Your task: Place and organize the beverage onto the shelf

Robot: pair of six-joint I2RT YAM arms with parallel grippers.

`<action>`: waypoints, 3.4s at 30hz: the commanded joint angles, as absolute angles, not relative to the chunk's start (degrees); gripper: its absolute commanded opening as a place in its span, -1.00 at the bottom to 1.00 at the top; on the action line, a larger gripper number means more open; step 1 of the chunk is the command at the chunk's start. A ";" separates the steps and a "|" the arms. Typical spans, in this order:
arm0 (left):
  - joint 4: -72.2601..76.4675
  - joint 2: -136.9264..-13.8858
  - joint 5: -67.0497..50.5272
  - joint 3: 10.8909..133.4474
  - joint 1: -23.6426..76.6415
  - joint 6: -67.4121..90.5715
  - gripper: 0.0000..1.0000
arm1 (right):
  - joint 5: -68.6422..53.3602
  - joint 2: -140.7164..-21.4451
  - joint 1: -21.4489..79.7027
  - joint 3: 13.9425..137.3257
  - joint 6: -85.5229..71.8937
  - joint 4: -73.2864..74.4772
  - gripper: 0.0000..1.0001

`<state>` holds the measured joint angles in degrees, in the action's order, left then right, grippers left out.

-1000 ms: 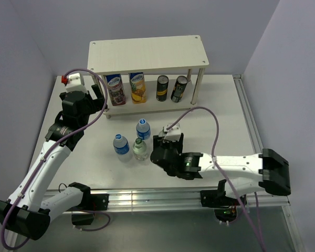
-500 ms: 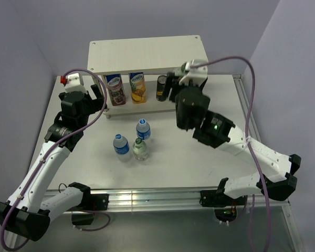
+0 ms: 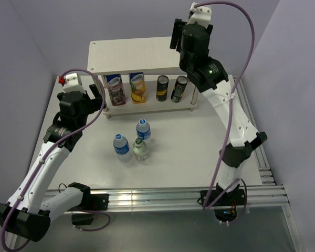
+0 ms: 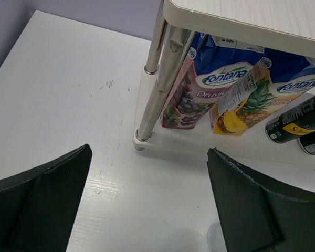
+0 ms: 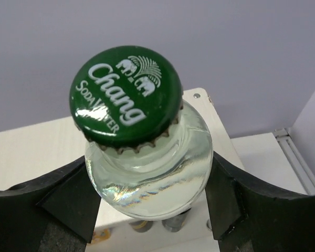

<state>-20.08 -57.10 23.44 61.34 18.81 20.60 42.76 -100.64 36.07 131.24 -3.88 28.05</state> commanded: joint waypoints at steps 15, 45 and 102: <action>-19.43 -56.60 22.24 62.32 17.49 19.86 0.96 | 29.62 -109.16 26.28 140.01 -10.63 28.83 -1.00; -19.42 -56.16 22.06 62.31 16.96 20.04 0.96 | 29.62 -98.36 28.39 117.53 -10.02 19.34 1.00; -19.42 -56.08 22.24 62.14 16.35 20.30 0.95 | 33.75 -91.14 72.86 40.95 -16.35 -37.17 1.00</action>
